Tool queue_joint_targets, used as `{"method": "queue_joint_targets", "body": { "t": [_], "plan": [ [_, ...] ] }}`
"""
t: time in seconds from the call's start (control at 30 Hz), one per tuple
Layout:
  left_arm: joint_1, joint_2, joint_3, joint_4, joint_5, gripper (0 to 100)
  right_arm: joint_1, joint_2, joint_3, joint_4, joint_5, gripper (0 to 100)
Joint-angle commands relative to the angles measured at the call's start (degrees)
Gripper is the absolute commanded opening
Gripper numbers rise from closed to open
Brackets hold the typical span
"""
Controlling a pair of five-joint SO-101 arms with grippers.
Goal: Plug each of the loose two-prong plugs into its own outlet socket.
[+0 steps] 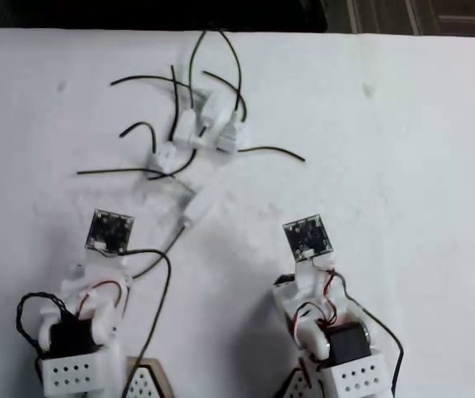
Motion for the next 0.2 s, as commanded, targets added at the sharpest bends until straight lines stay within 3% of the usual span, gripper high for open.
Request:
{"method": "queue_joint_targets", "body": {
  "t": [0.0,0.17],
  "plan": [
    [-0.6,-0.2,-0.2,0.4,-0.3,2,0.1,-0.2,0.6,0.4,-0.2,1.8],
    [-0.6,-0.2,-0.2,0.4,-0.3,2,0.1,-0.2,0.6,0.4,-0.2,1.8]
  ]
}}
